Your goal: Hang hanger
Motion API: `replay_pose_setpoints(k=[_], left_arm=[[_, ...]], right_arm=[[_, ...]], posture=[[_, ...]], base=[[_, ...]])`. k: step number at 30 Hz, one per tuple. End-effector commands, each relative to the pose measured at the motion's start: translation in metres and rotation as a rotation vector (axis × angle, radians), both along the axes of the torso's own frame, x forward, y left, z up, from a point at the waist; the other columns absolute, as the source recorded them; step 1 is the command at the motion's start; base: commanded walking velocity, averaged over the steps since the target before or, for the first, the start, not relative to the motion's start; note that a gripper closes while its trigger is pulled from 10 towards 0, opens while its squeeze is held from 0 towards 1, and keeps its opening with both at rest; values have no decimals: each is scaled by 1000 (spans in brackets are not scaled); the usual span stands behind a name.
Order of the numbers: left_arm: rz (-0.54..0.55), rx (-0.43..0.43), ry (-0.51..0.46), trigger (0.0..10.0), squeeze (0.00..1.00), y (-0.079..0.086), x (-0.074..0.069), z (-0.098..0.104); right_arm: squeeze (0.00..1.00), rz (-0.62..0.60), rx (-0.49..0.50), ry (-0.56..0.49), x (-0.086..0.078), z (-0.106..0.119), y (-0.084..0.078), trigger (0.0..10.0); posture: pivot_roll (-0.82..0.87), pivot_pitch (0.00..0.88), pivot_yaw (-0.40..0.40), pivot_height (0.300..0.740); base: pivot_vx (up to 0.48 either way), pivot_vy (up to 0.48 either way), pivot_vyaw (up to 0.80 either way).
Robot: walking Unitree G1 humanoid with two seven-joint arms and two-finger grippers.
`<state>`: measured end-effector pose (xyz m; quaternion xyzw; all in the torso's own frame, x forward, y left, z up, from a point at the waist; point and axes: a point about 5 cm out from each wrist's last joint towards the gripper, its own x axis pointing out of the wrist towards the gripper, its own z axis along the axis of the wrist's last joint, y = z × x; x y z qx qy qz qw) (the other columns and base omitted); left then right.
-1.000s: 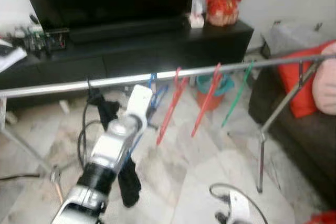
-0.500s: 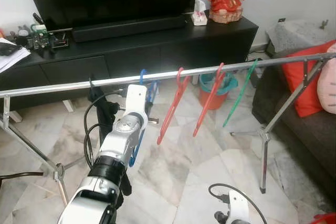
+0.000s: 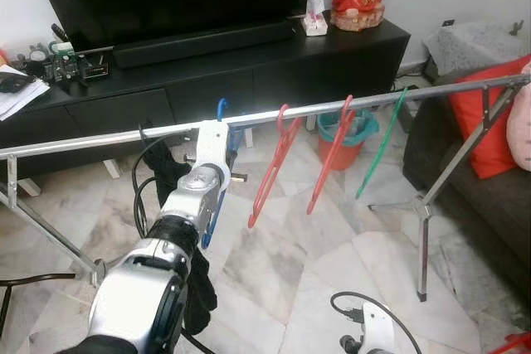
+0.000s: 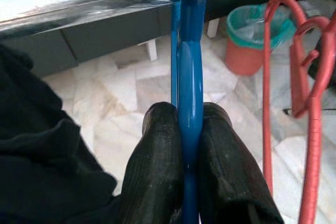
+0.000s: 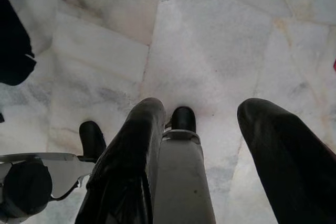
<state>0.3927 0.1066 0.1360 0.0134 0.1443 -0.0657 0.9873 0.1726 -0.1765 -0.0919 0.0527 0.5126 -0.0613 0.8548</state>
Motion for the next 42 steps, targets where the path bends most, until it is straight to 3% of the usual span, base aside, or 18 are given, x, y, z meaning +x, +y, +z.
replay_pose_setpoints(k=[1, 12, 25, 26, 27, 31, 42], left_arm=[[17, 43, 13, 10000, 0, 6, 2, 0], [28, 44, 30, 10000, 0, 8, 1, -7], [29, 31, -45, 10000, 0, 0, 4, 3], [30, 31, -46, 10000, 0, 1, 4, 3], [33, 32, -47, 10000, 0, 1, 4, 3], [39, 27, -42, 10000, 0, 4, 3, 0], [49, 29, -16, 10000, 0, 8, -1, -9]], right_arm=[[0, -6, 2, 3, -3, -2, 2, 10000], [0, -18, -4, -14, -12, -4, 1, 10000], [0, -16, -130, -322, -21, 6, -15, 10000], [0, -23, -144, -387, -9, 14, -22, 10000], [0, -33, -162, -516, 16, 32, -34, 10000], [0, 18, -164, -673, 42, 54, -33, 10000], [0, 0, -160, -711, 57, 65, -38, 10000]], posture=[[-48, 0, 55, 740], [-78, 0, 67, 740], [-97, 0, 43, 740], [-95, 0, 41, 740], [-96, 0, 40, 740], [-108, 0, 34, 740], [-93, 0, 24, 740]], base=[[0, 0, 0], [0, 0, 0], [0, 0, 0], [0, 0, 0], [0, 0, 0], [0, 0, 0], [0, 0, 0]])
